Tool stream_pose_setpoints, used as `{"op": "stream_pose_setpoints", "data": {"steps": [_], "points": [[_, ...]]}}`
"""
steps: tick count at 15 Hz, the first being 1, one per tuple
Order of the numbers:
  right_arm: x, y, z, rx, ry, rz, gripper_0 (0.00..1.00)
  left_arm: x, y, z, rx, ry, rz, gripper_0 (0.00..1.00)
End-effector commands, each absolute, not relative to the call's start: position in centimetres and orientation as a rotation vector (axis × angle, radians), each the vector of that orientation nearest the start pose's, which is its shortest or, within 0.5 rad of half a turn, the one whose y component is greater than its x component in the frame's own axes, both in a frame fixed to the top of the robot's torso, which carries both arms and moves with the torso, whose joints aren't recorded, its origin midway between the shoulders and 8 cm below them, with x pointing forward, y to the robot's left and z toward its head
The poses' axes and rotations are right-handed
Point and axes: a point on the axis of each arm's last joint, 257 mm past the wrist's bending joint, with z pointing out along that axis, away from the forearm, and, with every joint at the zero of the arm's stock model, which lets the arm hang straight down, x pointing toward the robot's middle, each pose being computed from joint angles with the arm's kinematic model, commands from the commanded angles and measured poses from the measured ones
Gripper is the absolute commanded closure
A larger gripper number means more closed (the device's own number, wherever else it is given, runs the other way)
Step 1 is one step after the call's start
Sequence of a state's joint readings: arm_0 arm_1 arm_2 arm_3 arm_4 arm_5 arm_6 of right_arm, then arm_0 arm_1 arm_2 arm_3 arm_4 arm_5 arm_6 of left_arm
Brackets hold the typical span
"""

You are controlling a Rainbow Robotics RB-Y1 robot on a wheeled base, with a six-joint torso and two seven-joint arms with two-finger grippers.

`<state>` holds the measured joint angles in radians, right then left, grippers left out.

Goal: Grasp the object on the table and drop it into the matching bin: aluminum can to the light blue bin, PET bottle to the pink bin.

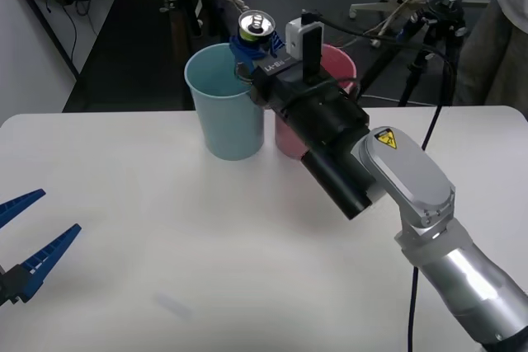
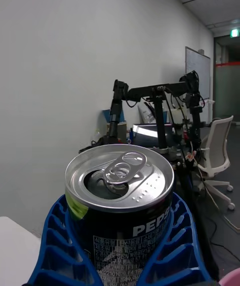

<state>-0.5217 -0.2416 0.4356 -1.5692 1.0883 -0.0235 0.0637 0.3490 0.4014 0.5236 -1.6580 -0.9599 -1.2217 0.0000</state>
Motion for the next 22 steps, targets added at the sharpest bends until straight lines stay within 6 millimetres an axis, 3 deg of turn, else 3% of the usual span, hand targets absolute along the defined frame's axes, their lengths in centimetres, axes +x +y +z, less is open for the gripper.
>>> {"op": "stream_pose_setpoints", "data": {"steps": [1, 5, 10, 19, 20, 21, 22], "points": [[58.2, 4.1, -0.6, -0.427, 1.202, 0.502, 1.0, 34.2, 33.0, -16.9, 0.465, 1.441, -0.567, 0.0], [60.4, 5.6, -0.4, -0.415, 1.227, 0.476, 1.0, 34.2, 33.0, -16.9, 0.465, 1.441, -0.567, 0.0], [62.8, 6.6, -1.6, -0.417, 1.279, 0.433, 1.0, 34.2, 33.0, -16.9, 0.465, 1.441, -0.567, 0.0], [63.7, 7.0, -2.7, -0.409, 1.313, 0.413, 1.0, 34.2, 33.0, -16.9, 0.465, 1.441, -0.567, 0.0], [63.8, 7.0, -2.7, -0.409, 1.313, 0.41, 0.56, 34.2, 33.0, -16.9, 0.465, 1.441, -0.567, 0.0], [63.8, 7.0, -2.7, -0.407, 1.314, 0.413, 0.0, 34.2, 33.0, -16.9, 0.465, 1.441, -0.567, 0.0], [63.8, 7.0, -2.7, -0.407, 1.313, 0.414, 0.0, 34.2, 33.0, -16.9, 0.465, 1.441, -0.567, 0.0]]}}
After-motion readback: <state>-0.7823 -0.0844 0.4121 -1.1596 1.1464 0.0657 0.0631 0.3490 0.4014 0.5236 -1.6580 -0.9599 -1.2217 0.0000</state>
